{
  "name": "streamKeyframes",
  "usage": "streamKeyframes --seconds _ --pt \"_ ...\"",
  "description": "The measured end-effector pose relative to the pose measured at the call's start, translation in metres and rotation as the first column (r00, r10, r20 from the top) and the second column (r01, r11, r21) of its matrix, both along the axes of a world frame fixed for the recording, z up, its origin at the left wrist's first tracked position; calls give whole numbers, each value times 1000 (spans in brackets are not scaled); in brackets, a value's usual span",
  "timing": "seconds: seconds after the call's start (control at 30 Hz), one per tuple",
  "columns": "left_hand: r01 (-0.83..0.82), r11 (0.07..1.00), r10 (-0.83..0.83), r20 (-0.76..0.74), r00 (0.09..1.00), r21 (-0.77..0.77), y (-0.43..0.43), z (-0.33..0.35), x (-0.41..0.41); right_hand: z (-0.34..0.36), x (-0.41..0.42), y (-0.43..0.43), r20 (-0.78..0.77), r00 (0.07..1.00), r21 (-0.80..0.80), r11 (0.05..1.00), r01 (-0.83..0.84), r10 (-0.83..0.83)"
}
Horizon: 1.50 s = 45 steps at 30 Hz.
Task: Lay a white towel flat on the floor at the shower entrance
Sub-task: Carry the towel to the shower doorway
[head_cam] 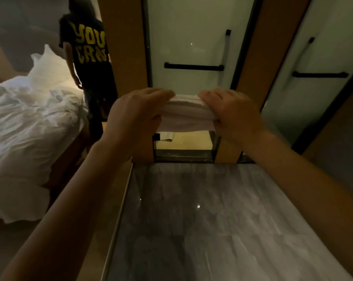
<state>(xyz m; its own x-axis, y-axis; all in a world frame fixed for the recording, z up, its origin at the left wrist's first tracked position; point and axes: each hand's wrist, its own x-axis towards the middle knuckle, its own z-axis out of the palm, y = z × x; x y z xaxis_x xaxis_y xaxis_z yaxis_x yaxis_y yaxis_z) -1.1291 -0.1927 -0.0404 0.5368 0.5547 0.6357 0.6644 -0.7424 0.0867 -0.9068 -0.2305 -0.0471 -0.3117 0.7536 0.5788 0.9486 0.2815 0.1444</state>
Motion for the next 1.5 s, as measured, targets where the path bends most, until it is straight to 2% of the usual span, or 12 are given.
streamKeyframes --seconds 0.43,0.7,1.03,1.5 --pt "120 993 -121 -58 991 -14 45 -14 28 -17 22 14 -56 993 -28 994 105 -107" --pt "134 991 -134 -38 990 -20 77 -23 27 -24 20 46 -19 988 -41 988 152 -153" --pt "123 992 -123 -31 992 -10 119 -29 42 -35 38 97 -30 994 1 994 108 -108" --pt "28 999 -30 -85 996 -27 225 -51 141 -55 143 214 -34 999 17 1000 17 -16"
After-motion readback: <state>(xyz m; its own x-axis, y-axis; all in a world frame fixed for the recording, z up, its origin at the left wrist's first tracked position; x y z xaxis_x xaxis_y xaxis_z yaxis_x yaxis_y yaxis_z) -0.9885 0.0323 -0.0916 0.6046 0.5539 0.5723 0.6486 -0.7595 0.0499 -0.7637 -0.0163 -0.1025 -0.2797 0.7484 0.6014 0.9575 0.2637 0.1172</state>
